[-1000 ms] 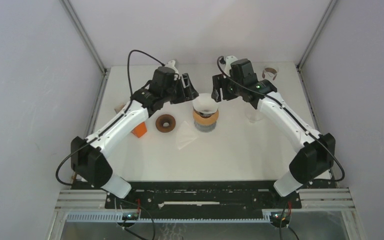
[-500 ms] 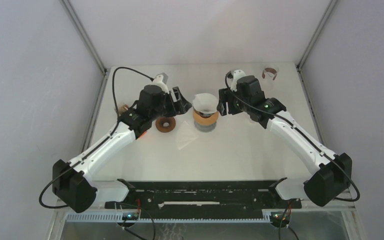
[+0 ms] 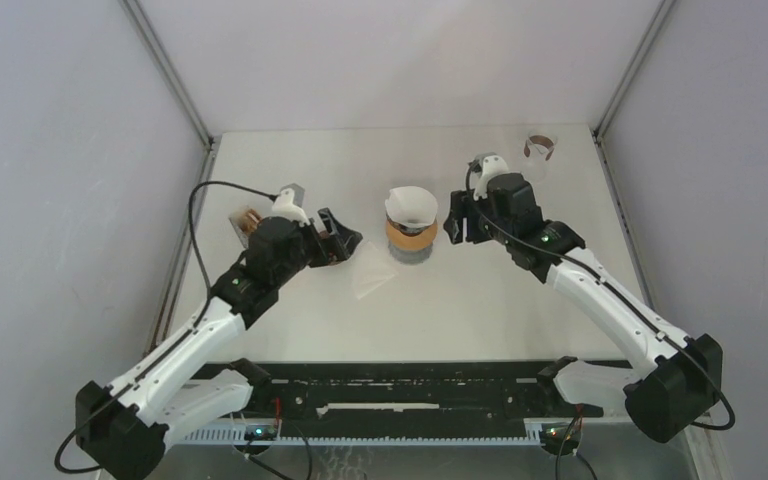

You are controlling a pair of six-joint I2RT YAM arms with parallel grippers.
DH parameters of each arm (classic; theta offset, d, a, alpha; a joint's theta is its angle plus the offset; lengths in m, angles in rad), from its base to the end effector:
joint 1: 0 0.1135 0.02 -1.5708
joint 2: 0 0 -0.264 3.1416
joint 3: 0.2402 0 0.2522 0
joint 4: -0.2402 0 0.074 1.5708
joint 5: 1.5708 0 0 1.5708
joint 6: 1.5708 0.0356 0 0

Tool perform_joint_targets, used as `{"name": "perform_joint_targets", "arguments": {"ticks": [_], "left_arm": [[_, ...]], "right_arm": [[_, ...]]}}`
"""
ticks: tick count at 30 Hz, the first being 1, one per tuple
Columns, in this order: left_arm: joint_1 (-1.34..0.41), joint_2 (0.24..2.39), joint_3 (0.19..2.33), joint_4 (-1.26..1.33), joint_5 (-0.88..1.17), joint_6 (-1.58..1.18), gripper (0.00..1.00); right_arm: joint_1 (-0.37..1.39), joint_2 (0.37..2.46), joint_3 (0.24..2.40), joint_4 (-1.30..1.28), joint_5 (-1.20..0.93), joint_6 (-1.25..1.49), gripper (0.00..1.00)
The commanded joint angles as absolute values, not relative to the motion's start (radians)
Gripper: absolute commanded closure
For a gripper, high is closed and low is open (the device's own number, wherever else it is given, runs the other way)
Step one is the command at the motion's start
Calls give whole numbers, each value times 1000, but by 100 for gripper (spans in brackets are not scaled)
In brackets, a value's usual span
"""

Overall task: Place the coffee filter in the dripper
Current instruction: Pick up the coffee server from the center of the board.

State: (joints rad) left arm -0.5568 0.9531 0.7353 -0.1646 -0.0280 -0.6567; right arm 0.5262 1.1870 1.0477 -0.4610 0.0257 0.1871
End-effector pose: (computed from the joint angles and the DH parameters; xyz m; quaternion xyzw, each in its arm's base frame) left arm 0.1881 -0.1159 0.2935 -0.0492 0.8271 -0.3097 0.4665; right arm 0.2274 0.1310 0.3218 -0.1433 0.8728 0.1522 0.4410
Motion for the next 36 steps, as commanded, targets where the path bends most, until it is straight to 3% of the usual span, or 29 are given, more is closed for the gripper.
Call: {"name": "perform_joint_targets", "arguments": {"ticks": [1, 8, 16, 25, 36], "left_arm": [[-500, 842, 706, -154, -55, -658, 9], [-404, 729, 797, -363, -67, -583, 0], [-289, 723, 1011, -627, -133, -393, 0], [-288, 690, 957, -545, -257, -262, 0], [-279, 667, 890, -494, -272, -238, 0]], "right_arm": [[464, 1154, 1055, -395, 55, 219, 28], [287, 1199, 1089, -333, 102, 252, 28], [59, 1371, 1228, -290, 106, 286, 28], [-154, 1600, 1373, -200, 4, 364, 32], [-224, 1985, 1808, -304, -140, 394, 41]]}}
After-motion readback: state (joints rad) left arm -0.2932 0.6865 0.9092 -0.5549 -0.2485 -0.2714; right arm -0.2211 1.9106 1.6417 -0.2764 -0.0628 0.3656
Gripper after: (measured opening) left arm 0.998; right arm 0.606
